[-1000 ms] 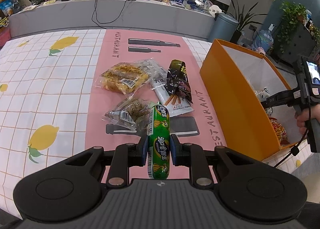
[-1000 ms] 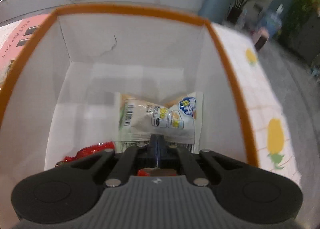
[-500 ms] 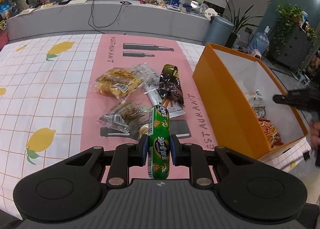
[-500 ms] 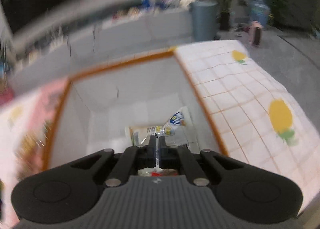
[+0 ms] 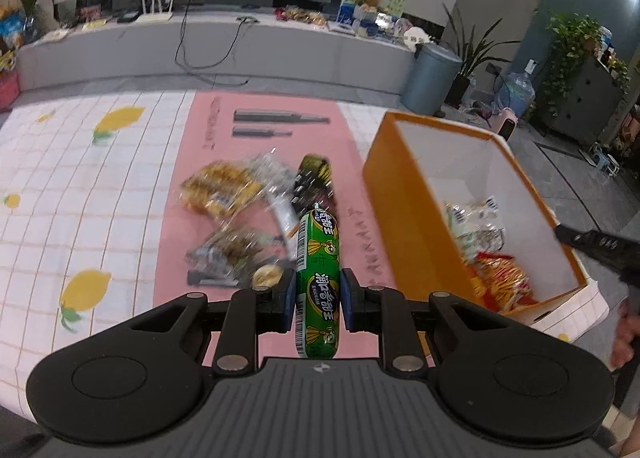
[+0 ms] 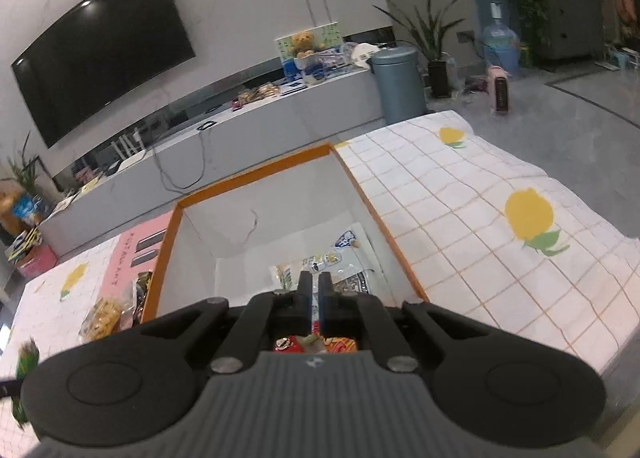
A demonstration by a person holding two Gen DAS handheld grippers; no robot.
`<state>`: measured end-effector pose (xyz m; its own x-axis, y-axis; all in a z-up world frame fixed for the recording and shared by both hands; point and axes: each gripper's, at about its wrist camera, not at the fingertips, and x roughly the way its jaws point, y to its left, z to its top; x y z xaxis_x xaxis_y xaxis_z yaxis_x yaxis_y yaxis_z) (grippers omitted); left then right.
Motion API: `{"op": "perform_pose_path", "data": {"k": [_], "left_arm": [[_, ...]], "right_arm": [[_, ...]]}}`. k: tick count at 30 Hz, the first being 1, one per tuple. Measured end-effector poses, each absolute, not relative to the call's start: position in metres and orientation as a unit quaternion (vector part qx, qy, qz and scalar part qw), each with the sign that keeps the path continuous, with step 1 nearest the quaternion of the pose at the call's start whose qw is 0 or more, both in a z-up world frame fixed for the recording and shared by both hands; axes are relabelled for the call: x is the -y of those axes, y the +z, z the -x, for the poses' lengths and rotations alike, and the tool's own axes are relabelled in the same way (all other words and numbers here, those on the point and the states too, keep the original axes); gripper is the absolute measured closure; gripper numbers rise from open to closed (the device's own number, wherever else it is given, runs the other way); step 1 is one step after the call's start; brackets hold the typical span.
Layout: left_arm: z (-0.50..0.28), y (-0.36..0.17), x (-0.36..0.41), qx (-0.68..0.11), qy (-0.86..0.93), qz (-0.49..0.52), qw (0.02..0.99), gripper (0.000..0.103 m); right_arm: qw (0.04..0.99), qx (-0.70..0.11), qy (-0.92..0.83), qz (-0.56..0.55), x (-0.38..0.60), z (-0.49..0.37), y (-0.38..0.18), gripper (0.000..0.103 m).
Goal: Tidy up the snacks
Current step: 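Carry the green sausage stick into the orange box and open the left tool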
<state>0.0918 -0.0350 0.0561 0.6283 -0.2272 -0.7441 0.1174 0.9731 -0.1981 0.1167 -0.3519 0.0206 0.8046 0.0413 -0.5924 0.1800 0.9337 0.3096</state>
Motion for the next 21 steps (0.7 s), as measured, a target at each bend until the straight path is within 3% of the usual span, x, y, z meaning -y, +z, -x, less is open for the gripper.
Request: {"op": "perform_pose_path", "data": {"k": [11,21], "left_arm": [[-0.114,0.100,0.143,-0.405,-0.139,0.005,0.904,0.078],[-0.159,0.064,0.212,-0.421,-0.165,-0.004,0.892,0.078]], "right_arm": [[0.928,-0.290,-0.029,-0.231,0.385,-0.100,0.021,0.103],[0.921,-0.277,-0.031,-0.271,0.403,-0.089,0.021,0.101]]}}
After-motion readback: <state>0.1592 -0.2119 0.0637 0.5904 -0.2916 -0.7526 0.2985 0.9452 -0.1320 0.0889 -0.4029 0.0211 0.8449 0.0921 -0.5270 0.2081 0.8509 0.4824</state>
